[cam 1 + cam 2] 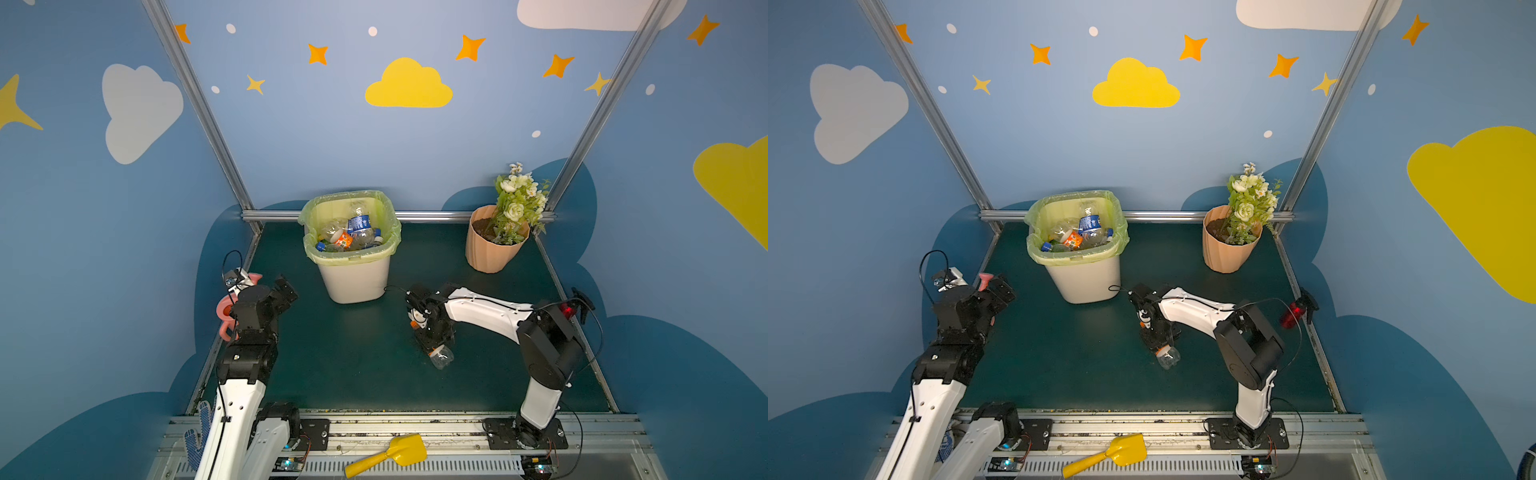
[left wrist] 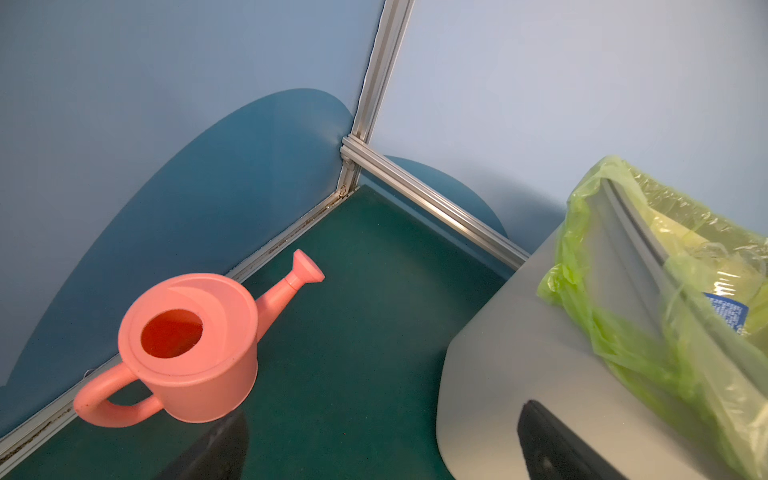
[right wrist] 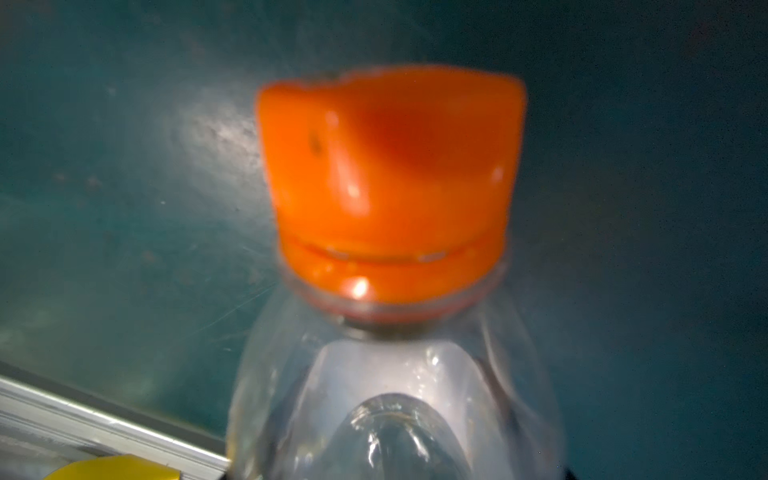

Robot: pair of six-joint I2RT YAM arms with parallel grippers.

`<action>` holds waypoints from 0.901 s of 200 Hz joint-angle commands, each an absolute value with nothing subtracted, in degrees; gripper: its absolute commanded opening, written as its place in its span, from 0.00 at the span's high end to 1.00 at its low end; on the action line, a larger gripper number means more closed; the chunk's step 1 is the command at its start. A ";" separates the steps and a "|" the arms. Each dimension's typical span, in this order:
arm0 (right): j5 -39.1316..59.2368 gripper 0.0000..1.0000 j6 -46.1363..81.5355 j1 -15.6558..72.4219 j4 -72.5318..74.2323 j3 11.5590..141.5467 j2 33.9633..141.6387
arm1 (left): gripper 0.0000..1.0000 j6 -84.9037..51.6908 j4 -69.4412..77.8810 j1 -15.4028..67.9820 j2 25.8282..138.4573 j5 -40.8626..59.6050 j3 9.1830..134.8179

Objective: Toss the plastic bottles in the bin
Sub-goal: 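Close the right gripper on the orange-capped bottle and lift it, then carry the orange-capped bottle over the bin with the right gripper and release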

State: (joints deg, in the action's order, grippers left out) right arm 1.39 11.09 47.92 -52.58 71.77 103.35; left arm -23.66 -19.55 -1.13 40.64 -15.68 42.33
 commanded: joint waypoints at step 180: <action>5.44 0.48 19.05 33.59 -12.08 86.23 73.50 | 0.00 -27.44 -18.59 -1.41 41.61 -12.75 37.41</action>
